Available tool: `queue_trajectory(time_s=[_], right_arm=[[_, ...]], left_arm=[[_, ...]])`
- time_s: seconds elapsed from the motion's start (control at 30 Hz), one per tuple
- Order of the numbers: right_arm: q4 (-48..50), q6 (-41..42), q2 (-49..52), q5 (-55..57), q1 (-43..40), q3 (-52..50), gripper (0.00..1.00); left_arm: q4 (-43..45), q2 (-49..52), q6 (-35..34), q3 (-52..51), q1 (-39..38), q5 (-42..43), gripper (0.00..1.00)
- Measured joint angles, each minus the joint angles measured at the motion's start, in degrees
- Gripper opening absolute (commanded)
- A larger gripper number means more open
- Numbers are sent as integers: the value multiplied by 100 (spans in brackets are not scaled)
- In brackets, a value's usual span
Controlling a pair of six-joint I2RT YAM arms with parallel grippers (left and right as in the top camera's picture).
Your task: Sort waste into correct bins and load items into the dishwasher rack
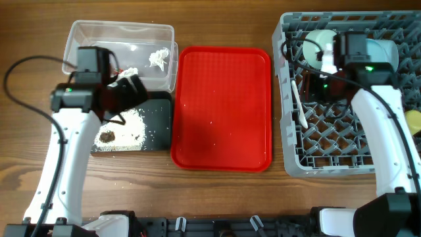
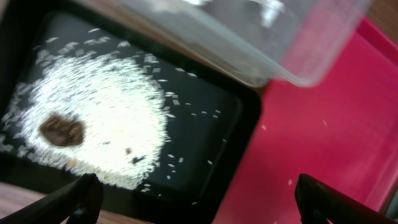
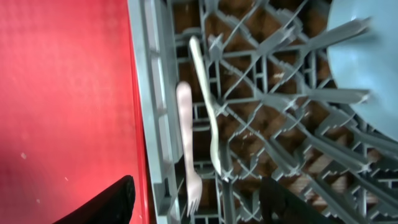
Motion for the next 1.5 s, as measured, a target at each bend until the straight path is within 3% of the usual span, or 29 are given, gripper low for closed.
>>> queue_trajectory(time_s=[0.17, 0.33, 0.5, 0.6, 0.7, 0.87, 1.03, 1.2, 1.5], right_arm=[[-256, -109, -24, -361, -361, 0, 69], [-704, -236, -31, -546, -544, 0, 70], [-776, -282, -442, -640, -549, -55, 72], [-481, -326, -1217, -688, -549, -326, 77], [-72, -396, -2328, -745, -549, -822, 100], [417, -452, -3976, -800, -549, -1738, 100], [232, -452, -4815, -802, -549, -2070, 100], [229, -452, -4972, -802, -549, -2070, 100], [229, -452, -4900, -802, -549, -2070, 100]], left_arm=[[-168, 0, 492, 0, -479, 79, 100], [-1073, 0, 649, 0, -542, 101, 97], [-1209, -127, 673, -149, -542, 103, 97], [-820, -634, 675, -538, -542, 103, 97], [-323, -1609, 748, -1088, -577, 101, 100], [177, -3451, 793, -1860, -688, 98, 100], [192, -4590, 793, -2039, -688, 98, 100], [179, -5101, 793, -2046, -688, 98, 100], [168, -5139, 793, -2052, -688, 98, 100]])
